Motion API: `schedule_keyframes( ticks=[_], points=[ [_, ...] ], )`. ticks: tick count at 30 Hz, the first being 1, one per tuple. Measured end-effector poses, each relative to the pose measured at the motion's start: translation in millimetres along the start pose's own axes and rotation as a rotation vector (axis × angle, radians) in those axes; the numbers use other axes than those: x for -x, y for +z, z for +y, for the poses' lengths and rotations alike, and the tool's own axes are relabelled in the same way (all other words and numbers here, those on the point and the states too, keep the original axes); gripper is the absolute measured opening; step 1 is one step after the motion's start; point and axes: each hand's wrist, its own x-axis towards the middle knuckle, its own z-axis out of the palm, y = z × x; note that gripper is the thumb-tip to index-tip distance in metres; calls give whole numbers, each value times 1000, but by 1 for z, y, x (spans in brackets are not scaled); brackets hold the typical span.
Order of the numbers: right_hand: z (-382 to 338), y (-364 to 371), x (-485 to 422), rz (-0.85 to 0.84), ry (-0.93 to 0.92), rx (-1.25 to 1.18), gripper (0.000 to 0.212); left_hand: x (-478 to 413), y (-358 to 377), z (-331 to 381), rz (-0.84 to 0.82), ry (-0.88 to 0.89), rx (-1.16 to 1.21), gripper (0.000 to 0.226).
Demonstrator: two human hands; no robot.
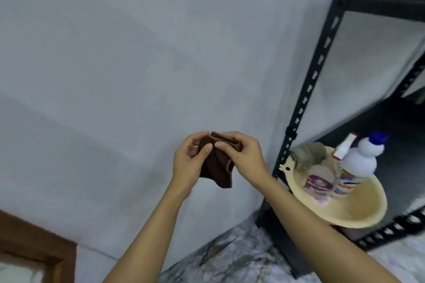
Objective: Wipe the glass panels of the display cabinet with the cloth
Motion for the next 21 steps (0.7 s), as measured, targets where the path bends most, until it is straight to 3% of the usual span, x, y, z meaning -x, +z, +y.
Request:
schedule_keyframes(
  ticks=[7, 13, 18, 21],
  points=[
    [66, -111, 54, 331, 193, 190, 18, -3, 121, -70, -358, -209, 6, 23],
    [101, -174, 88, 456, 392, 346, 20, -2, 198, -117, -587, -285, -119, 26],
    [111, -197, 90, 528, 532, 399, 19, -13, 233, -141, -739, -175, -321, 34],
    [122, -201, 92, 584, 602, 457, 16, -18, 244, -145, -809, -117, -406, 27]
  ],
)
